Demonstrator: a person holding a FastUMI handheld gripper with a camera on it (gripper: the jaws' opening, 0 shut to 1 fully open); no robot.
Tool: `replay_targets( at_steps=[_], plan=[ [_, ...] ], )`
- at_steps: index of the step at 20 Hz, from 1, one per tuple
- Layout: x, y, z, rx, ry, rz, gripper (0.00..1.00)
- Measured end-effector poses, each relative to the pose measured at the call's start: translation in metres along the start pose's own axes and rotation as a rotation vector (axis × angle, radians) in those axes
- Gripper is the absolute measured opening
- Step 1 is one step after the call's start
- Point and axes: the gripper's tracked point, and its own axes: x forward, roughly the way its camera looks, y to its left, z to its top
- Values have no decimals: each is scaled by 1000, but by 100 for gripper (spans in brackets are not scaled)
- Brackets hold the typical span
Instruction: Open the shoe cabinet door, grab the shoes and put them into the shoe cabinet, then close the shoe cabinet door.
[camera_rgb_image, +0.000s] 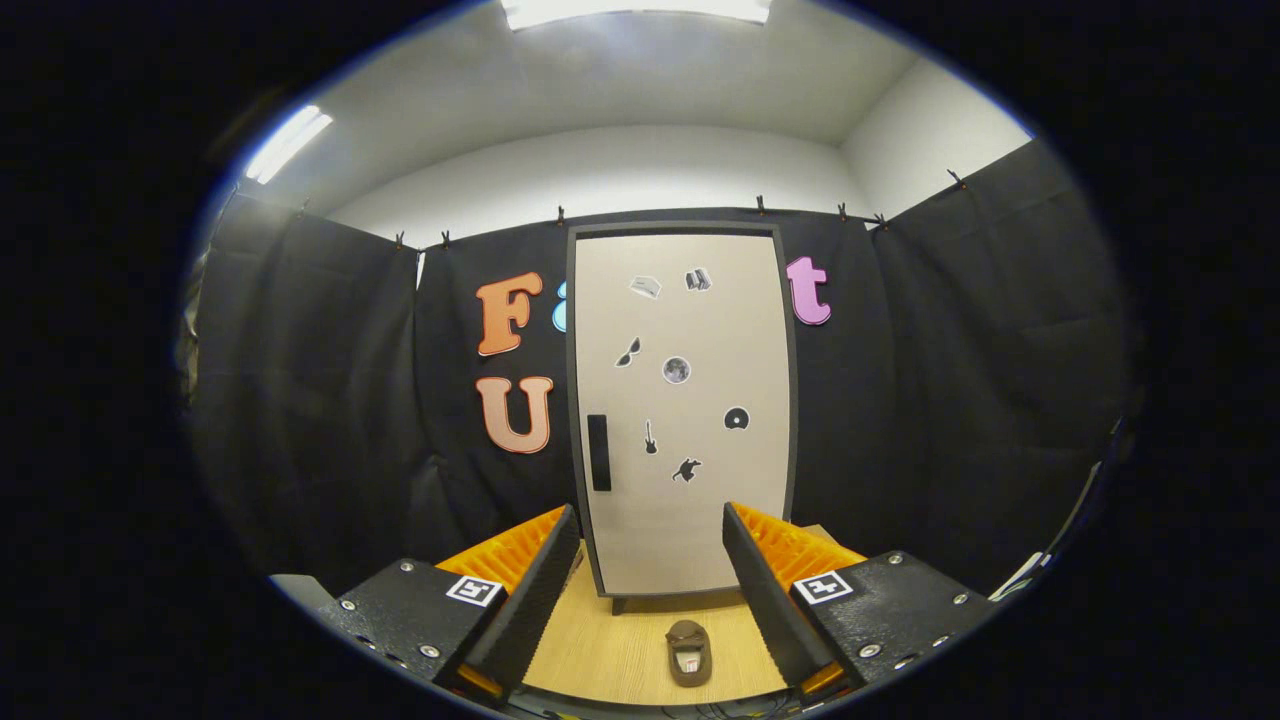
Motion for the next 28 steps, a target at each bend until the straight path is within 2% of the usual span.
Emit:
replay_targets(
  at_steps=[9, 16, 28],
  plan=[
    [42, 29, -6, 13, 2, 25, 91],
    [86, 47, -11, 8, 5, -2, 91],
    [208, 62, -40, -39, 30, 41, 91]
  ],
)
